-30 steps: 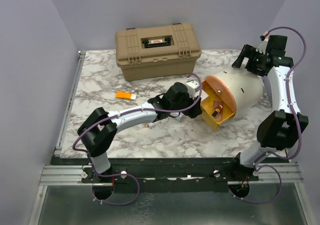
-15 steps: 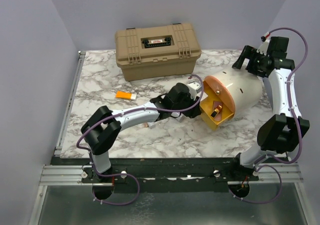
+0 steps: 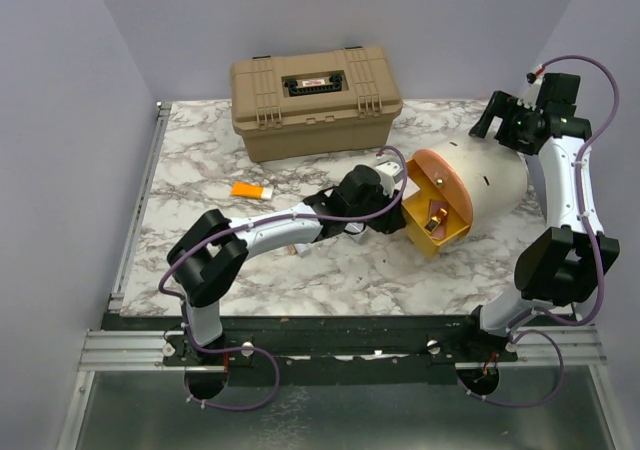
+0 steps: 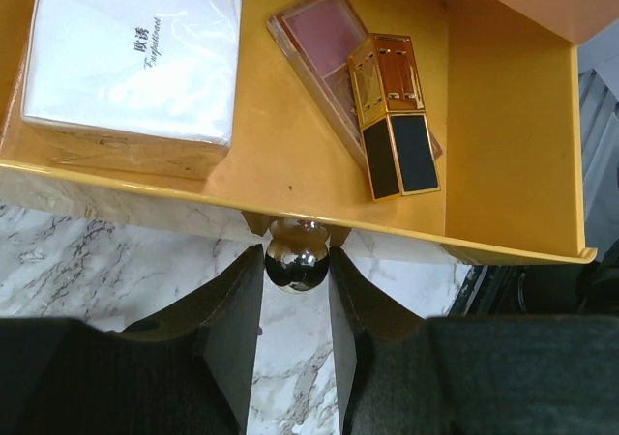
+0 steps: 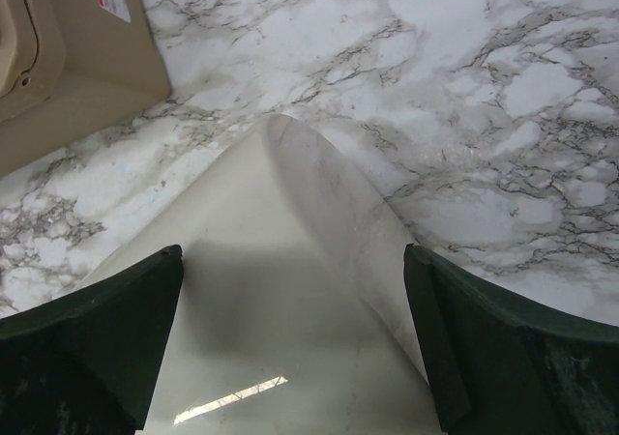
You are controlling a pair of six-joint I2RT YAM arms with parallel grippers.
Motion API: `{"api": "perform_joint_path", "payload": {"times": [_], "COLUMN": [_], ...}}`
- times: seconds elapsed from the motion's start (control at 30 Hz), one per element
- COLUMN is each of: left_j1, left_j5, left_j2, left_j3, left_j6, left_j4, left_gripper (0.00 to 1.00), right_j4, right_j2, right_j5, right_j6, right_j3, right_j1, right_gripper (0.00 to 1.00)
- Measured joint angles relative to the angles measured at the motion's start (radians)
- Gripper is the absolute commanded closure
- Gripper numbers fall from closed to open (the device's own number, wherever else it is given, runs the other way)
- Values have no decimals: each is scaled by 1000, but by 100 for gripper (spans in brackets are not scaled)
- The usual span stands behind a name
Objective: Organize the makeup
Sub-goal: Close the drawer in the storage box.
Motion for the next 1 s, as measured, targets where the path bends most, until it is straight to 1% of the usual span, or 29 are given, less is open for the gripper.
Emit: {"api": "perform_joint_path", "payload": {"times": [0.5,0.73,0.87,1.0], "left_j1": [0,2,18,32], "left_j5": [18,69,94,117], "left_j2": [28,82,87,80], "left_j3": [7,63,68,48], "left_j6": [-47,-49,-43,-40], "left_j4": [51,42,42,54], "left_gripper": [66,66,67,68], "right_j4": [1,27,32,43], "right_j2": [2,2,1,-3], "right_j5": [-17,-35,-62,-121], "right_j6": [0,-32,-63,-98], "right_j3": [0,-9,-11,-27], "right_j1": [-3,-16,-18,-18], "right_gripper": [3,3,3,3]}}
